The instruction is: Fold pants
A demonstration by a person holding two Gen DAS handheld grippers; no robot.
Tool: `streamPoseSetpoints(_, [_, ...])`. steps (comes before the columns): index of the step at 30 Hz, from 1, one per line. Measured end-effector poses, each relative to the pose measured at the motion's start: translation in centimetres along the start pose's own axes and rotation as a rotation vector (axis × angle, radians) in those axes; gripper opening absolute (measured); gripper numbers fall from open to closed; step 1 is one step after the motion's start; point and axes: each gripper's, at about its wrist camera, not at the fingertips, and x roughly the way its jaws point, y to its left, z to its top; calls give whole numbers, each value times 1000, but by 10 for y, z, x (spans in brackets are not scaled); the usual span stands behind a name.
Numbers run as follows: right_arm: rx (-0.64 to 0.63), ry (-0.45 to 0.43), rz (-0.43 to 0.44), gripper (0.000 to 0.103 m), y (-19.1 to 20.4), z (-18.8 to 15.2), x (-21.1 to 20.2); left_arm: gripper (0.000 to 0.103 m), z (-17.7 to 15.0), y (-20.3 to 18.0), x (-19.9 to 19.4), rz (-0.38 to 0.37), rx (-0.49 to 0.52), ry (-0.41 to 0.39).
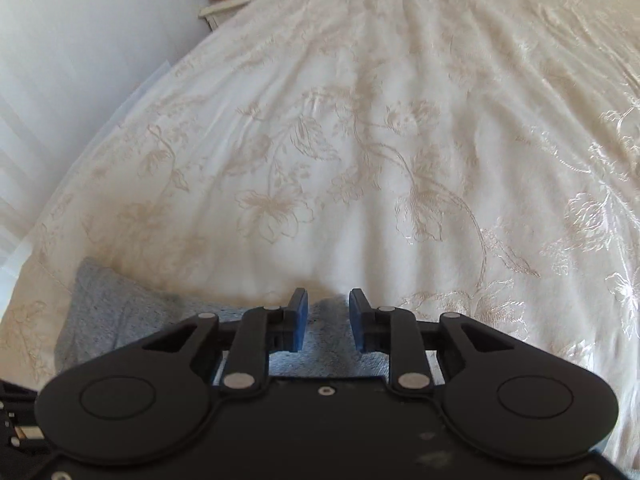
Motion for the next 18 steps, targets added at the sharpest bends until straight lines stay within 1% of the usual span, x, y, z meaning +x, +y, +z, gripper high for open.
streamPoseSetpoints(2, [-17, -9, 21, 26, 9, -17, -17, 12, 12, 12, 3, 7, -40, -10])
streamPoseSetpoints(4, [-43, 16, 44, 26, 22, -36, -27, 12, 20, 21, 17, 33, -44, 19])
streamPoseSetpoints(6, [-76, 54, 66, 26, 37, -55, -27, 12, 19, 30, 37, 107, -1, 71])
streamPoseSetpoints(7, [-110, 84, 74, 26, 50, -67, -27, 12, 17, 36, 46, 145, 26, 96])
streamPoseSetpoints(8, [-136, 104, 77, 26, 58, -77, -27, 11, 14, 42, 52, 166, 43, 104])
streamPoseSetpoints(9, [-164, 130, 84, 26, 67, -90, -25, 12, 13, 51, 54, 168, 50, 105])
streamPoseSetpoints(10, [-191, 171, 96, 26, 78, -105, -22, 18, 11, 57, 56, 160, 51, 100])
streamPoseSetpoints(11, [-210, 207, 106, 26, 86, -116, -18, 29, 11, 62, 56, 154, 43, 101])
streamPoseSetpoints(12, [-235, 248, 112, 26, 96, -128, -13, 33, 12, 65, 55, 152, 35, 104])
streamPoseSetpoints(13, [-266, 280, 112, 26, 105, -142, -7, 34, 14, 67, 54, 143, 27, 110])
streamPoseSetpoints(14, [-294, 285, 97, 25, 112, -152, -5, 34, 16, 69, 56, 135, 22, 116])
streamPoseSetpoints(15, [-329, 267, 68, 25, 119, -159, -6, 34, 17, 68, 55, 135, 25, 116])
streamPoseSetpoints(16, [-353, 253, 46, 25, 124, -163, -8, 33, 18, 67, 53, 139, 30, 113])
streamPoseSetpoints(17, [-349, 256, 40, 24, 125, -162, -10, 29, 19, 70, 49, 142, 28, 103])
streamPoseSetpoints(18, [-328, 261, 40, 24, 124, -159, -13, 28, 19, 69, 43, 141, 18, 90])
